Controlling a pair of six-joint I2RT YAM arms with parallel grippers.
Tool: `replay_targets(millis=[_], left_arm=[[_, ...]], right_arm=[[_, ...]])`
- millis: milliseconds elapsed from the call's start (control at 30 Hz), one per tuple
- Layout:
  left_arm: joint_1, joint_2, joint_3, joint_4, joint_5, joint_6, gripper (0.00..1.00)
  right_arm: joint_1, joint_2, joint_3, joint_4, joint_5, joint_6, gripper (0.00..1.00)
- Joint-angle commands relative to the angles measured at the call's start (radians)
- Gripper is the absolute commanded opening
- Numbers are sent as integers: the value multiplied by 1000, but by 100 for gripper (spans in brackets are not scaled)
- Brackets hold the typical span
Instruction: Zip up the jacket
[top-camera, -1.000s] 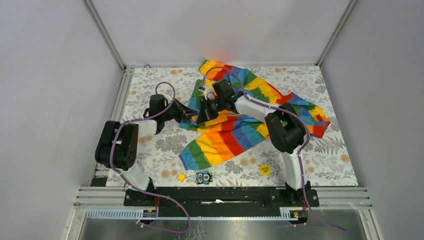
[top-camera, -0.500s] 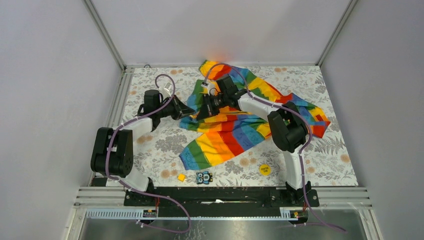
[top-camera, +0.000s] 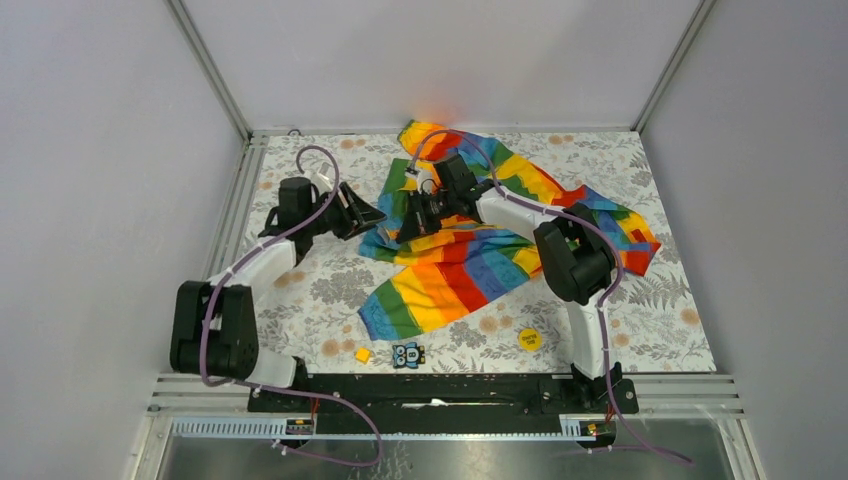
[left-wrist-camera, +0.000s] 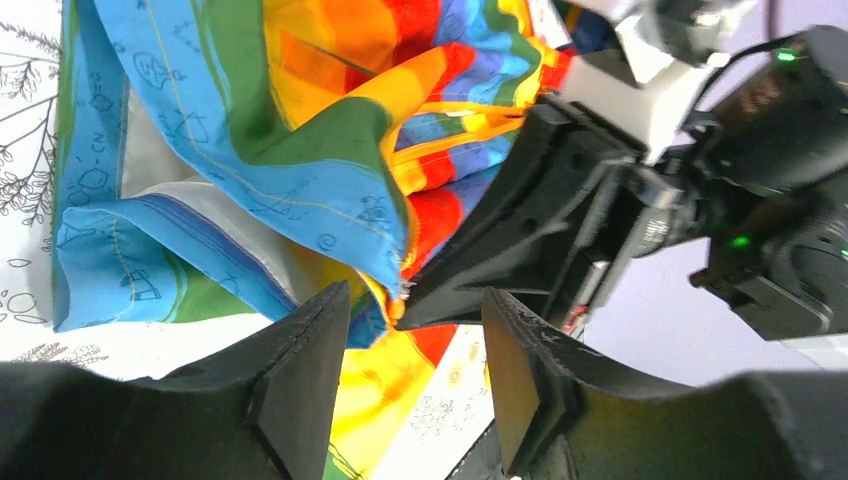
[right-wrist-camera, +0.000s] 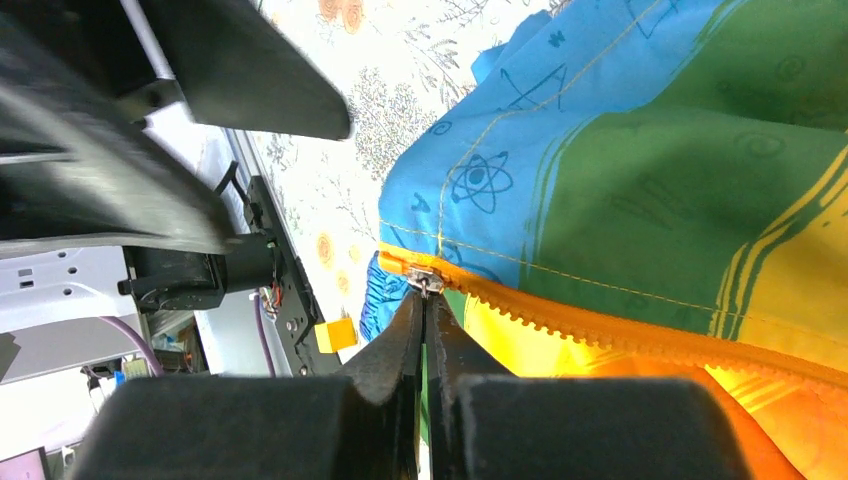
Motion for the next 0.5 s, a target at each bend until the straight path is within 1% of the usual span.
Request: replay_targets(millis=[0,33,133,267,400,467], left_arm=[[5,-123,-28,1,-57,-38,50],[3,-143,-41,9,-58,-61,48],[-10,-180,-86,75,-47,-130,47],[-46,-154,-95,87,-57,-168,46],[-58,-130,-128,206,-52,-228,46],[-64,-111,-118,210,-57,-226,46]], right_arm=[[8,-14,-4,32,-8,9,0],[8,-14,-4,34,-8,9,0],[7,-16,-8,43,-10,15,0],[7,-19,-9,57,-15,26,0],[8,-26,-15,61,-15,26,0],[9,-31,-19,62,-14,27,0]])
